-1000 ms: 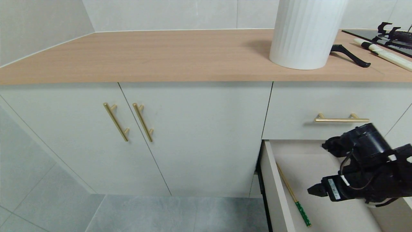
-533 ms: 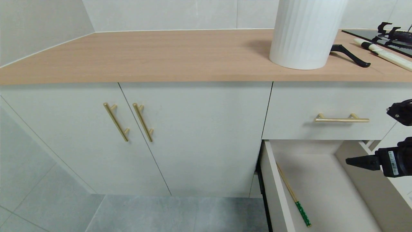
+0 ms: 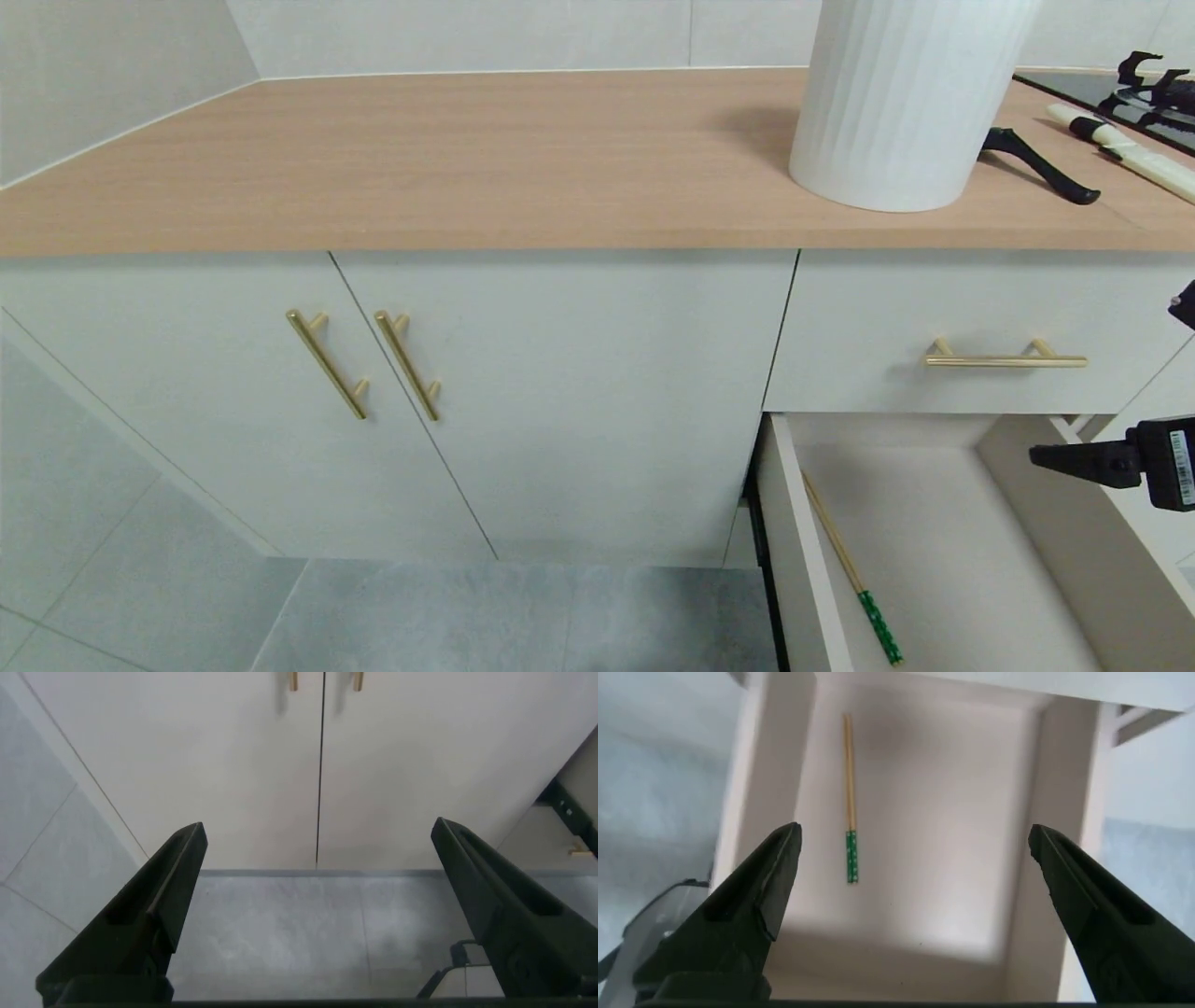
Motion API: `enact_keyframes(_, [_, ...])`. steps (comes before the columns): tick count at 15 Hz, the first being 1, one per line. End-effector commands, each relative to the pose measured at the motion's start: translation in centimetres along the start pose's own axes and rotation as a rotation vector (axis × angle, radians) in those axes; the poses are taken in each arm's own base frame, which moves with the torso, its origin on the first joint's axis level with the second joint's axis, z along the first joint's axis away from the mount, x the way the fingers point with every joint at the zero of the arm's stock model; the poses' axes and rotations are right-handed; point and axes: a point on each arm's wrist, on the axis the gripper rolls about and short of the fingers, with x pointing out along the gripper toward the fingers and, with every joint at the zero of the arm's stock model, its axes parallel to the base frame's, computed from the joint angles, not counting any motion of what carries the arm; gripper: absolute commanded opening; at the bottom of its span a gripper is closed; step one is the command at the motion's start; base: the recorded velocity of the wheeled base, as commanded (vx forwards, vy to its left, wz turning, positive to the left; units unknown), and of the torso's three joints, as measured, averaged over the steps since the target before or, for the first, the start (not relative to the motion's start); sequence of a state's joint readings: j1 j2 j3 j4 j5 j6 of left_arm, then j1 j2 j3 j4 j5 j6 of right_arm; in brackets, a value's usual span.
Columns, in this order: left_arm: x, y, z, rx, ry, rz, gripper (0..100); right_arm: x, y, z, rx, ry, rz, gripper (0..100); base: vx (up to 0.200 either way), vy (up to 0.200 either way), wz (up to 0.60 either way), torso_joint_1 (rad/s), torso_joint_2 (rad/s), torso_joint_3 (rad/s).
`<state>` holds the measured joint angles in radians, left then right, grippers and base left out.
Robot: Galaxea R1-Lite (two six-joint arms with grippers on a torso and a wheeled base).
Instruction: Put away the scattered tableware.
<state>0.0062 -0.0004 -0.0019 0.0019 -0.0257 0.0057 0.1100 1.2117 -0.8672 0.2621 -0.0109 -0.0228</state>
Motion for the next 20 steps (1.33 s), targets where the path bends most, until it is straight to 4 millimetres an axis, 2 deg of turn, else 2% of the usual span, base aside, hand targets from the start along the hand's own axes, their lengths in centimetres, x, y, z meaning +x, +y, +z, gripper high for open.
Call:
enact_keyframes(1, [0.0, 0.0, 0.0, 0.000, -0.001, 0.000, 100, -0.2, 0.0, 0.0, 0.000, -0.007, 0.000, 100, 0.000, 0.000, 0.00, 0.203, -0.53, -0.271])
enact_keyframes(6, [0.0, 0.0, 0.0, 0.000, -0.001, 0.000, 100, 0.0, 0.0, -0.2, -0.002, 0.001, 0.001, 100, 0.000, 0.000, 0.00, 0.109, -0.57, -0.251])
enact_keyframes(10, [0.0, 0.0, 0.0, 0.000, 0.000, 0.000, 100, 0.2, 0.0, -0.4, -0.028, 0.015, 0.001, 100, 0.000, 0.000, 0.00, 0.320, -0.47, -0.267])
enact_keyframes(18, [0.0, 0.0, 0.0, 0.000, 0.000, 0.000, 100, 0.4, 0.1, -0.5, -0.032, 0.019, 0.004, 100, 0.000, 0.000, 0.00, 0.205, -0.43, -0.226])
enact_keyframes(20, [0.0, 0.0, 0.0, 0.000, -0.001, 0.000, 100, 2.2, 0.1, -0.4, -0.077, 0.021, 0.003, 100, 0.000, 0.000, 0.00, 0.041, -0.08, -0.044])
